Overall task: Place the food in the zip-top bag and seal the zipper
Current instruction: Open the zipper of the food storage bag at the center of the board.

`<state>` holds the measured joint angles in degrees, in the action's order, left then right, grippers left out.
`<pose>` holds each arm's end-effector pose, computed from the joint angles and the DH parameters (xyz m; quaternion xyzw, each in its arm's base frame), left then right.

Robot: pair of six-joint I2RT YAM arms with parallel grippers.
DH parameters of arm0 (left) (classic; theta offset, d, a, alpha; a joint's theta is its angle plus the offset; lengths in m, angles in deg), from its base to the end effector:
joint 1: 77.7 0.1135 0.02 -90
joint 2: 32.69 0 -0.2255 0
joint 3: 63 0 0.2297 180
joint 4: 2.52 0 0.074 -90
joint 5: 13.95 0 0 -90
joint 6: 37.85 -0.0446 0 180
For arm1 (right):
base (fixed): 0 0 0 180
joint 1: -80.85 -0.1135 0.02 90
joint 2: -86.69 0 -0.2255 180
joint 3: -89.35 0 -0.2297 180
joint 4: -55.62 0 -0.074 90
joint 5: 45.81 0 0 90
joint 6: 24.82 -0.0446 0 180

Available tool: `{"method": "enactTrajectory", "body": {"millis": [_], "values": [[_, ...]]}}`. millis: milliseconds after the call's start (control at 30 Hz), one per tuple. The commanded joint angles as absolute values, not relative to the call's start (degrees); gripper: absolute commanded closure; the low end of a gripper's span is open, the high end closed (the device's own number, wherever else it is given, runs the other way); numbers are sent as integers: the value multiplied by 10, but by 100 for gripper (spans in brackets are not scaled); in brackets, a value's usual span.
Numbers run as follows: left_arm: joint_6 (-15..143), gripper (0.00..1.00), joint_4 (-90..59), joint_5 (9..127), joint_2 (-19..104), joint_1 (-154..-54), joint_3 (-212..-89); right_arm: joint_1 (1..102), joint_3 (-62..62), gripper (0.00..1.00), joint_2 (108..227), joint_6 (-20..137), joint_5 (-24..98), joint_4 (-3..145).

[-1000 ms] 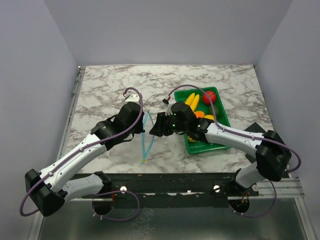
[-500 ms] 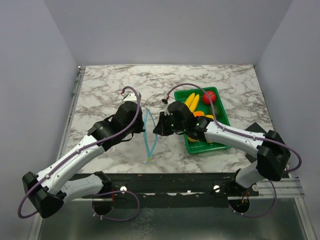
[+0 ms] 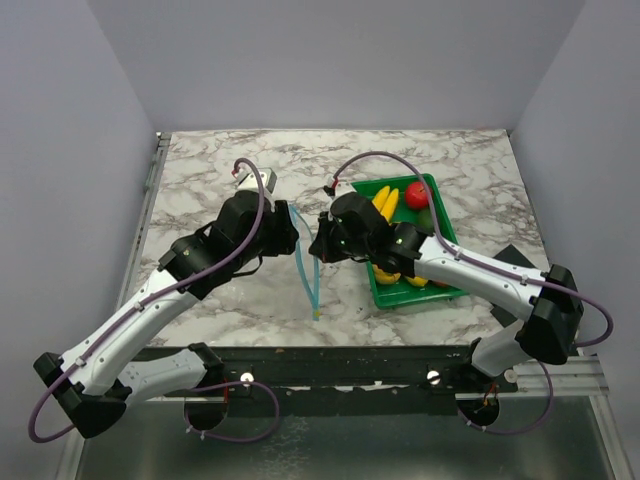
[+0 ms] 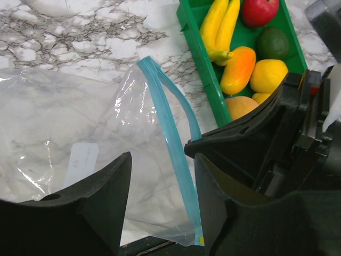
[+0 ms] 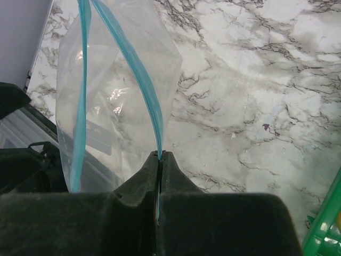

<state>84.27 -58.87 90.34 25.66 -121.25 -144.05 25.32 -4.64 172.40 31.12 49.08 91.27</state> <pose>0.1606 -0.1375 0.3292 0.0287 0.8762 -0.2008 0.4373 0.1896 0.2694 0.2710 -0.1461 0.8757 0.2962 0.3522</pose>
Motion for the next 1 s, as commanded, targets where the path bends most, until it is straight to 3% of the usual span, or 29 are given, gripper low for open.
{"method": "enactTrajectory", "body": {"millis": [0,367,967], "values": [[829,45,-634,886,261,-1210,-1495,239,-9,99,1714,325,547,967],[830,33,-671,839,278,-1210,-1538,217,83,99,1738,335,645,1011],[824,33,-705,949,304,-1209,-1538,195,163,99,1777,349,718,1035]]}}
